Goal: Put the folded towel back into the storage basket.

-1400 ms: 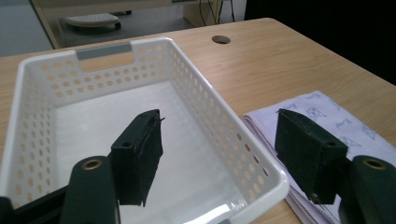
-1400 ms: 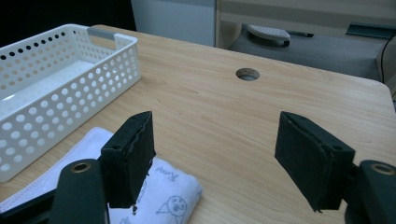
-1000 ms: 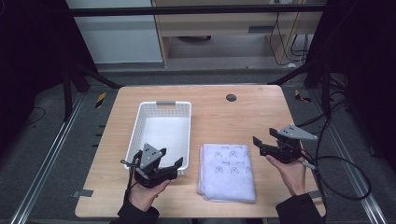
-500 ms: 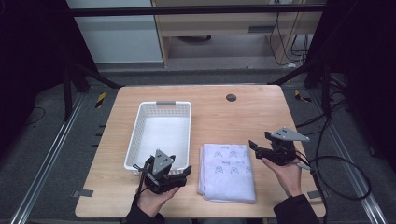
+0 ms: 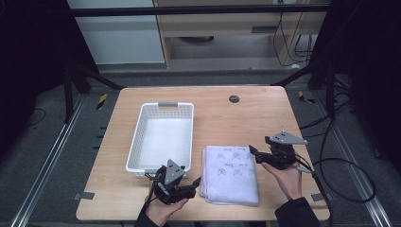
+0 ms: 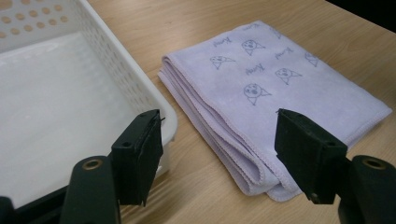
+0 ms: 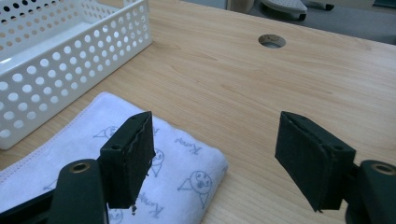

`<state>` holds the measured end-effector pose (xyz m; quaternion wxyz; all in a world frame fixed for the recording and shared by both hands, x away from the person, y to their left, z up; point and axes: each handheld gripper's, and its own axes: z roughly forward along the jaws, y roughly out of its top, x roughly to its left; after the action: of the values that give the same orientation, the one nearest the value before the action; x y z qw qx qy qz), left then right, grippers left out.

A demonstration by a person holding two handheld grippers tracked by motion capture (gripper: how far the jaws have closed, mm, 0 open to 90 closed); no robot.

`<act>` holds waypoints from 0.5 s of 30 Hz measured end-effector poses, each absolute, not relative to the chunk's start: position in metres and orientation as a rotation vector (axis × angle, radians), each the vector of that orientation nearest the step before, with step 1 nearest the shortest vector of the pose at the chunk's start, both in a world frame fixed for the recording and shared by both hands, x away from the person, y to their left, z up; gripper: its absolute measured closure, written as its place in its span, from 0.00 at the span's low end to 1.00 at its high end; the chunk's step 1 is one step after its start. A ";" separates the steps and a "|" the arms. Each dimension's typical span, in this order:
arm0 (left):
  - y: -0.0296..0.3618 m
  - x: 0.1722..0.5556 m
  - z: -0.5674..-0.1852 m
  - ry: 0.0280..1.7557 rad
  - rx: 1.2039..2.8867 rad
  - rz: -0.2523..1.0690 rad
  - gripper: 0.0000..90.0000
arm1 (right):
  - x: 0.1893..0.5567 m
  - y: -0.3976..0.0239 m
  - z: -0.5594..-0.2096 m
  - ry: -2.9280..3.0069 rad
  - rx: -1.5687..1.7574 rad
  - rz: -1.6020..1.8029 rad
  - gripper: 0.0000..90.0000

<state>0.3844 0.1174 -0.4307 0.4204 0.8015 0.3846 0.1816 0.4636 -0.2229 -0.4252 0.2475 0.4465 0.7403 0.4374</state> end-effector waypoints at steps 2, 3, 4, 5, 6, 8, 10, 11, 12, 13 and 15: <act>0.115 0.383 -0.433 0.962 2.013 0.449 0.35 | 0.464 -0.223 -0.426 2.022 1.214 1.186 0.31; 0.114 0.382 -0.434 0.957 2.025 0.449 0.35 | 0.464 -0.223 -0.426 2.024 1.212 1.185 0.31; 0.113 0.382 -0.435 0.958 2.026 0.446 0.35 | 0.464 -0.223 -0.426 2.024 1.214 1.184 0.31; 0.111 0.381 -0.437 0.956 2.031 0.442 0.35 | 0.464 -0.223 -0.426 2.024 1.215 1.185 0.31; 0.109 0.380 -0.439 0.952 2.043 0.439 0.35 | 0.464 -0.223 -0.426 2.024 1.216 1.184 0.31; 0.106 0.379 -0.443 0.945 2.067 0.436 0.34 | 0.464 -0.224 -0.428 2.015 1.231 1.211 0.31; 0.104 0.378 -0.445 0.944 2.070 0.434 0.35 | 0.464 -0.228 -0.430 2.011 1.259 1.212 0.31; 0.103 0.378 -0.447 0.947 2.070 0.432 0.35 | 0.464 -0.229 -0.431 2.009 1.260 1.203 0.32; 0.102 0.378 -0.448 0.946 2.076 0.429 0.35 | 0.464 -0.231 -0.432 2.011 1.261 1.201 0.31; 0.101 0.378 -0.450 0.947 2.088 0.427 0.35 | 0.464 -0.231 -0.432 2.011 1.261 1.193 0.32; 0.100 0.378 -0.452 0.947 2.095 0.421 0.35 | 0.464 -0.231 -0.432 2.011 1.257 1.196 0.32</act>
<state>0.3775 0.0997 -0.4525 0.3915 0.8248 0.3727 0.1657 0.4642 -0.2306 -0.4320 0.2405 0.4595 0.7348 0.4370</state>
